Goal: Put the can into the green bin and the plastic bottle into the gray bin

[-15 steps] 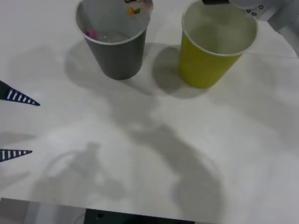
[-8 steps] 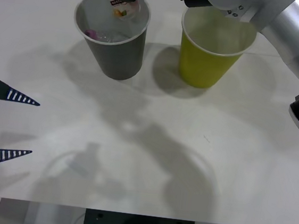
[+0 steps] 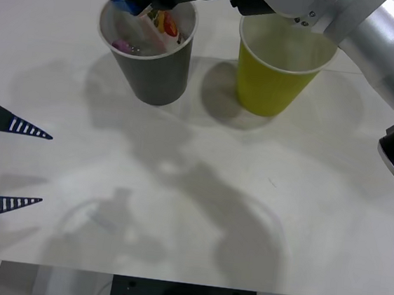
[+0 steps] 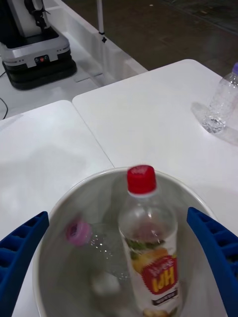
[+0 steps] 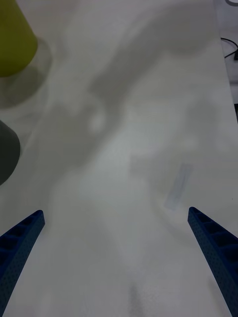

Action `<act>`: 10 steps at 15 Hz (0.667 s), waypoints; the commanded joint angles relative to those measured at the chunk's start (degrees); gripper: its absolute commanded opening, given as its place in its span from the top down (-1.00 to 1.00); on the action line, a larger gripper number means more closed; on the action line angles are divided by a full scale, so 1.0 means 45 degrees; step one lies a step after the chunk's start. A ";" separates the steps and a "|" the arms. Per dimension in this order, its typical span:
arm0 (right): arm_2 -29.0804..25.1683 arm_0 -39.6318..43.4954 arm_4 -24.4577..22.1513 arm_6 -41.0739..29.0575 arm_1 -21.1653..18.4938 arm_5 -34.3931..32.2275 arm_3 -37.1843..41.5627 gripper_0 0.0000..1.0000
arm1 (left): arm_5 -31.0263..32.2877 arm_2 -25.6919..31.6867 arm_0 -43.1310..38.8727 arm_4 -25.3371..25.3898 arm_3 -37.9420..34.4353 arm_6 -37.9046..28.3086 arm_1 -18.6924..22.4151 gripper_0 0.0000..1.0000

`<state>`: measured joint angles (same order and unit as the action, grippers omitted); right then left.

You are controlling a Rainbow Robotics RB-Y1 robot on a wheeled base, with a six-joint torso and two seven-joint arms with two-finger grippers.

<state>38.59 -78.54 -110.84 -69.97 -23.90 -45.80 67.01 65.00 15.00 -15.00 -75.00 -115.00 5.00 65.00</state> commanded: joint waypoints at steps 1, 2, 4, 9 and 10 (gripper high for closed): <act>0.0000 0.0012 0.0139 0.0002 -0.0079 -0.0018 0.0168 -1.00 | 0.0000 0.0000 0.0000 0.0000 0.0000 0.0000 0.0000 -1.00; 0.0000 0.0012 0.0237 0.0002 -0.0314 -0.0038 0.0422 -1.00 | 0.0000 0.0000 0.0000 0.0000 0.0000 0.0000 0.0000 -1.00; -0.0137 0.0032 0.0432 0.0002 -0.0958 -0.1053 0.1223 -1.00 | 0.0000 0.0000 0.0000 0.0000 0.0000 0.0000 0.0000 -1.00; -0.1348 0.0950 0.1643 0.0060 -0.2560 -0.3358 0.3625 -1.00 | 0.0000 0.0000 0.0000 0.0000 0.0000 0.0000 0.0000 -1.00; -0.1699 0.1399 0.1721 0.0060 -0.2911 -0.3690 0.4348 -1.00 | 0.0000 0.0000 0.0000 0.0000 0.0000 0.0000 0.0000 -1.00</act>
<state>32.08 -73.68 -103.36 -69.70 -35.87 -61.26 84.30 65.00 15.00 -15.00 -75.00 -115.00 5.00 65.00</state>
